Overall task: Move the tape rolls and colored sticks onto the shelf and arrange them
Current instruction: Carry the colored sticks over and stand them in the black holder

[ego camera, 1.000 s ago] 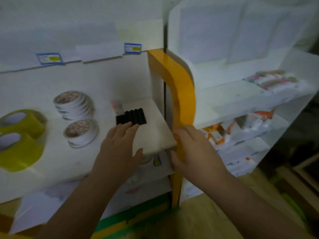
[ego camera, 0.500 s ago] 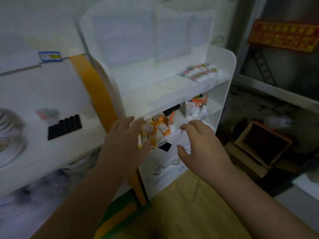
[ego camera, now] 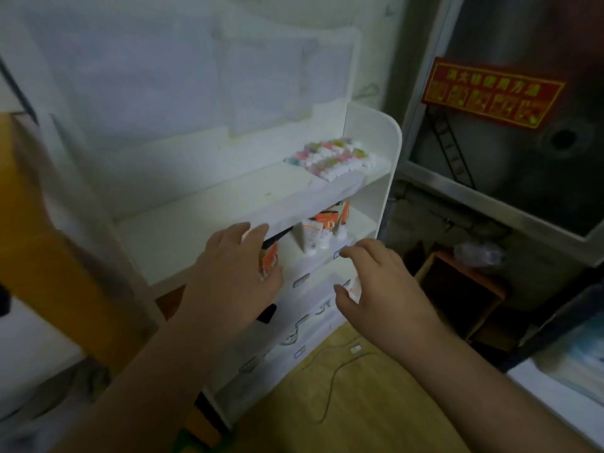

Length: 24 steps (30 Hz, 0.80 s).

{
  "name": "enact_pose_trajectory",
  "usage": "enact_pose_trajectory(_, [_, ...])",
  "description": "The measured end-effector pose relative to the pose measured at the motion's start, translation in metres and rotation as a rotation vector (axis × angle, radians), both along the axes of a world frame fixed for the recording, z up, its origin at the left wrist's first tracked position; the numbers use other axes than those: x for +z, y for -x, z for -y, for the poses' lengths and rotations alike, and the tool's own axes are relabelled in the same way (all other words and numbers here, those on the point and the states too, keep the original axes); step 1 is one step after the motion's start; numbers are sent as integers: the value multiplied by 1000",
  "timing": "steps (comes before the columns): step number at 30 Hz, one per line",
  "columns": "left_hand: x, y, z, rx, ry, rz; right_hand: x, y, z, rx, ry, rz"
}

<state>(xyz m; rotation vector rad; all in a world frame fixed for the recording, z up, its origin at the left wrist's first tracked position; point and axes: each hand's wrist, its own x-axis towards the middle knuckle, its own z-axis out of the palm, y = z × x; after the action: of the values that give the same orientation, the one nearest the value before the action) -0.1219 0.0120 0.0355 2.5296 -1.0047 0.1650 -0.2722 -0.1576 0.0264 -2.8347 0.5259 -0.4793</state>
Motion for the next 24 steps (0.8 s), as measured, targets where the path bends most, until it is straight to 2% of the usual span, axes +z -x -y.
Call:
enact_pose_trajectory(14, [-4,-105,127,-72,36,-49,19,-110,129,-24,-4,-15])
enact_pose_trajectory(24, [-16,-158,223,142,-6,-135,3,-177,234,77,-66,-21])
